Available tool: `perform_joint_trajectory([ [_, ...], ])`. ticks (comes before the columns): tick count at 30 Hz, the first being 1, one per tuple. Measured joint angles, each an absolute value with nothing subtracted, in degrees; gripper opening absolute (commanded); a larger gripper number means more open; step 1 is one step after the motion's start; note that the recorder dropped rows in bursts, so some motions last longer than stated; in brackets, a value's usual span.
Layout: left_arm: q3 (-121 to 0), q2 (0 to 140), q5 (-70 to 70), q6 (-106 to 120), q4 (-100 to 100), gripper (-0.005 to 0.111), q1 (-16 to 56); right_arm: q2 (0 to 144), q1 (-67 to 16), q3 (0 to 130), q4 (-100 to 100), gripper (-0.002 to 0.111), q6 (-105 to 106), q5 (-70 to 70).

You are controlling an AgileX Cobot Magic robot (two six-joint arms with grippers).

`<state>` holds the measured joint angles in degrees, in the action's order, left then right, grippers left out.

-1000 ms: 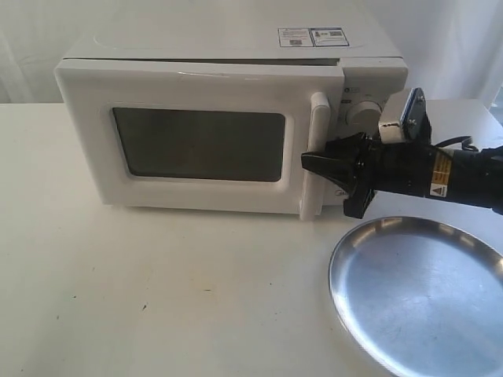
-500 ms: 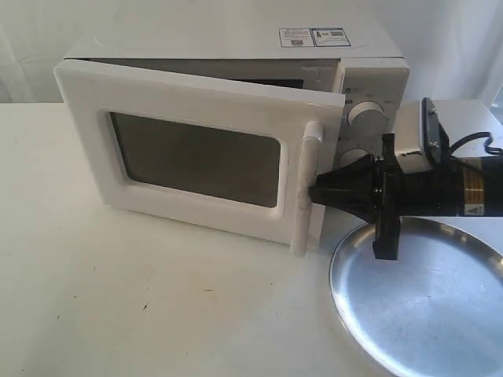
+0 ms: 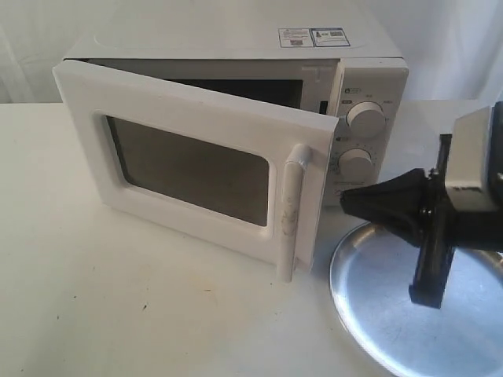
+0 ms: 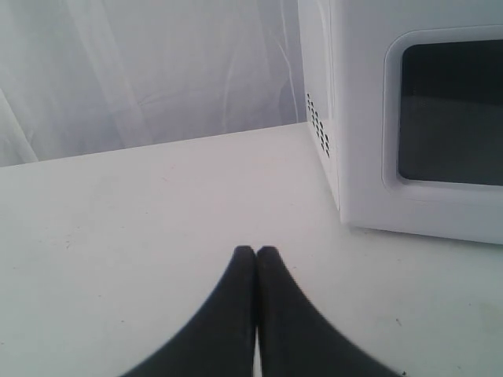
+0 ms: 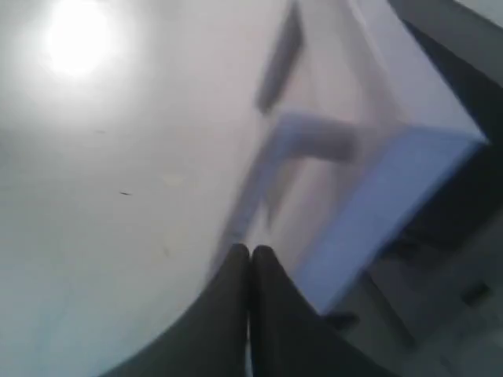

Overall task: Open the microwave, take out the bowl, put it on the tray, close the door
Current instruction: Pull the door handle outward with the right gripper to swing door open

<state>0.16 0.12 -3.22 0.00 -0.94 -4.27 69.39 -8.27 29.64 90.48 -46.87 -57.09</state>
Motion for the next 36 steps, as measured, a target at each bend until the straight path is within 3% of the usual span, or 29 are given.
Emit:
perform_joint_trajectory([
  [3, 0.16, 0.12, -3.22, 0.00, -0.94, 0.000, -4.27, 68.93, -8.27, 29.51, 85.46, 0.000, -50.21, -47.84],
  [7, 0.16, 0.12, -3.22, 0.00, -0.94, 0.000, -4.27, 71.20, -8.27, 29.42, 75.34, 0.000, -48.25, -45.69],
  [18, 0.16, 0.12, -3.22, 0.00, -0.94, 0.000, -4.27, 83.06, -8.40, 29.42, 64.57, 0.000, -36.31, -63.81],
  [29, 0.16, 0.12, -3.22, 0.00, -0.94, 0.000, -4.27, 85.00, -13.27, 29.77, 64.01, 0.000, -32.98, -64.58],
  [36, 0.16, 0.12, -3.22, 0.00, -0.94, 0.000, -4.27, 84.11, -14.08, 29.52, 74.14, 0.000, -32.38, -68.11],
])
